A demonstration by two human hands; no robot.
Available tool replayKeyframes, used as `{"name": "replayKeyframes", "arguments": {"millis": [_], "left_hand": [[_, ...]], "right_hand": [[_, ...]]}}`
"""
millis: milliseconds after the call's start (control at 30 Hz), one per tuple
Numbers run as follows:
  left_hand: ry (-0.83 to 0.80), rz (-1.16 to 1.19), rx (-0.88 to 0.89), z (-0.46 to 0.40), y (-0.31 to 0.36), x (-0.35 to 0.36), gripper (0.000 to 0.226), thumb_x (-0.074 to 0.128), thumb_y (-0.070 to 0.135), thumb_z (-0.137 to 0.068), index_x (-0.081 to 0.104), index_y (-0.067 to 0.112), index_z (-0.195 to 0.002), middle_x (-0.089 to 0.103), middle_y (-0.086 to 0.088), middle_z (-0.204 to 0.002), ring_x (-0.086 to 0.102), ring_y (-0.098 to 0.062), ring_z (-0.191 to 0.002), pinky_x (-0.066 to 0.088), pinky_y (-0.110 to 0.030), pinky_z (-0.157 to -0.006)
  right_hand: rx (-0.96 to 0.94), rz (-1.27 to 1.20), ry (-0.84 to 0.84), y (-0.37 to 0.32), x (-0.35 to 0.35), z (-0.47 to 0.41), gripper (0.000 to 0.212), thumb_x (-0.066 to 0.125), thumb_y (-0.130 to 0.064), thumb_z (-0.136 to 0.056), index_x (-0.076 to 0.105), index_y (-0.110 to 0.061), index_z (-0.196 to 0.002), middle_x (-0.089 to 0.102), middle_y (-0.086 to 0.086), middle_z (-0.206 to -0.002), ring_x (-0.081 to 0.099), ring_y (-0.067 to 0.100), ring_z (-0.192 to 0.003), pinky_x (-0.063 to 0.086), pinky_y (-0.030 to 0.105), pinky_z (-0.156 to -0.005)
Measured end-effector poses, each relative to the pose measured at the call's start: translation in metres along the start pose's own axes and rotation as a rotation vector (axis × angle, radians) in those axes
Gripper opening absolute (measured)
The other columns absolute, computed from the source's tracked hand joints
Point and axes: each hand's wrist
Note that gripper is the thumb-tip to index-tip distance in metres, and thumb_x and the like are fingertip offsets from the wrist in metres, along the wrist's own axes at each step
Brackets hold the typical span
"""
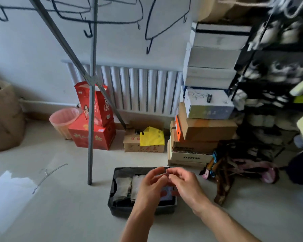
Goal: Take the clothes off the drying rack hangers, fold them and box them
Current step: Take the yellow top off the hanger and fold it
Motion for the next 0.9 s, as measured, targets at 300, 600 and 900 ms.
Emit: {"name": "replayKeyframes", "arguments": {"millis": [300, 600, 900], "left_hand": [[-0.08, 0.073, 0.136, 0.058, 0.082, 0.089, 0.023, 0.058, 0.006, -0.095, 0.063, 0.012, -0.116, 0.076, -0.005, -0.094, 0.073, -0.019, -0.085, 0.055, -0.029, -0.07], [-0.184, 0.052, 0.294, 0.117, 0.134, 0.211, 0.023, 0.056, 0.009, -0.096, 0.065, 0.013, -0.117, 0.075, -0.005, -0.102, 0.072, -0.017, -0.089, 0.054, -0.025, -0.067], [-0.314, 0.019, 0.43, 0.175, 0.173, 0.307, 0.024, 0.058, 0.016, -0.095, 0.064, 0.019, -0.118, 0.074, 0.0, -0.106, 0.07, -0.016, -0.101, 0.054, -0.037, -0.092]], "right_hand": [[-0.081, -0.041, 0.145, -0.08, -0.091, 0.069, 0.017, 0.054, -0.018, -0.096, 0.068, -0.027, -0.102, 0.073, -0.004, -0.096, 0.069, 0.008, -0.09, 0.055, 0.022, -0.07], [-0.307, -0.017, 0.257, -0.129, -0.213, 0.143, 0.019, 0.054, -0.009, -0.095, 0.069, -0.021, -0.098, 0.072, -0.007, -0.088, 0.068, -0.003, -0.077, 0.049, 0.011, -0.062], [-0.39, 0.018, 0.409, -0.152, -0.305, 0.19, 0.017, 0.054, -0.016, -0.096, 0.069, -0.023, -0.101, 0.072, -0.002, -0.094, 0.069, 0.012, -0.088, 0.058, 0.03, -0.079]]}}
Point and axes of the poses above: each hand's wrist, its own z-axis away from the middle knuckle, its own x-axis out of the palm, y = z × x
